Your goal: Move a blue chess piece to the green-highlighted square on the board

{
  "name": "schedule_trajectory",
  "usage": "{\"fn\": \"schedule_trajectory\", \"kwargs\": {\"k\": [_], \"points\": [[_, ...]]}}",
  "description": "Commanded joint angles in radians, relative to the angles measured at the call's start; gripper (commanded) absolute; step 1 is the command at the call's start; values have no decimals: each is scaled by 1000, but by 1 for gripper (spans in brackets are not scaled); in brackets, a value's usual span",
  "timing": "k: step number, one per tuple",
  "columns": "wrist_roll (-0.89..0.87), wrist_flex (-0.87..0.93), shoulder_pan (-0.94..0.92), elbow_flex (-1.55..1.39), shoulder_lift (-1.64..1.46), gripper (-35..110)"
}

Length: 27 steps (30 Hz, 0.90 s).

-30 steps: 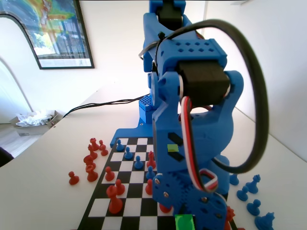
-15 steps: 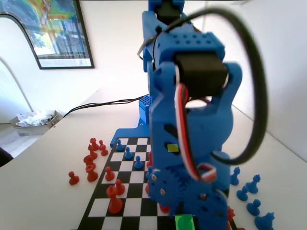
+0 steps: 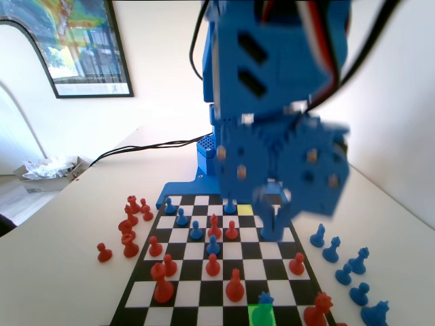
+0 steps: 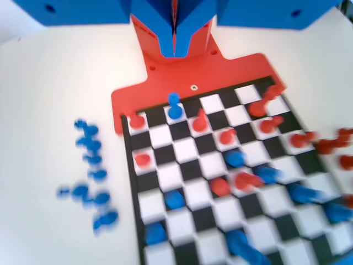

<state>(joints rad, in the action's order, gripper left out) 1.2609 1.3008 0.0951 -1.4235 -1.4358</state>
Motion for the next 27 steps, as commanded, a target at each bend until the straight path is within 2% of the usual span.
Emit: {"fn": "schedule_trajectory", "kwargs": {"k": [1,10,20,27], "points": [[138,103,-8,-15,-267,1],[403,232,-64,-175,-607,1],[508,454,-38,-342,-1048,1],[540,448,-26,-540,-1293,1]]}}
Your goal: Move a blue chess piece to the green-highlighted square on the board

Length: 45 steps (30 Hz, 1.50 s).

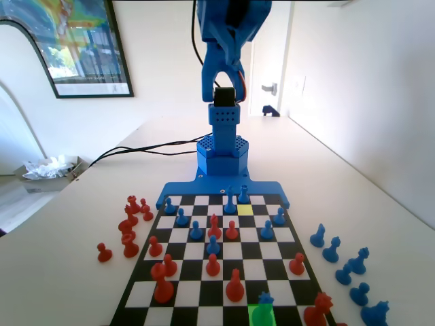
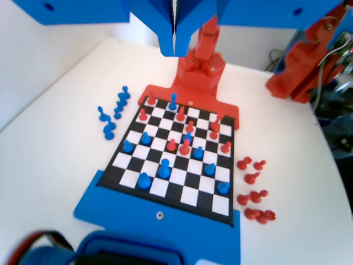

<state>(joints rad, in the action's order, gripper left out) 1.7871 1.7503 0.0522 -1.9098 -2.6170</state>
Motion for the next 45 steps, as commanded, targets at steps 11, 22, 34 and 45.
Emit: {"fn": "schedule_trajectory", "kwargs": {"k": [11,22,34,45], "points": [[5,-150,11,-259,-322,1],[-11,-170,-52,-265,-408,1],[-17,-175,-87,-267,-437,7],[-17,-175,-83,-267,-437,7]]}}
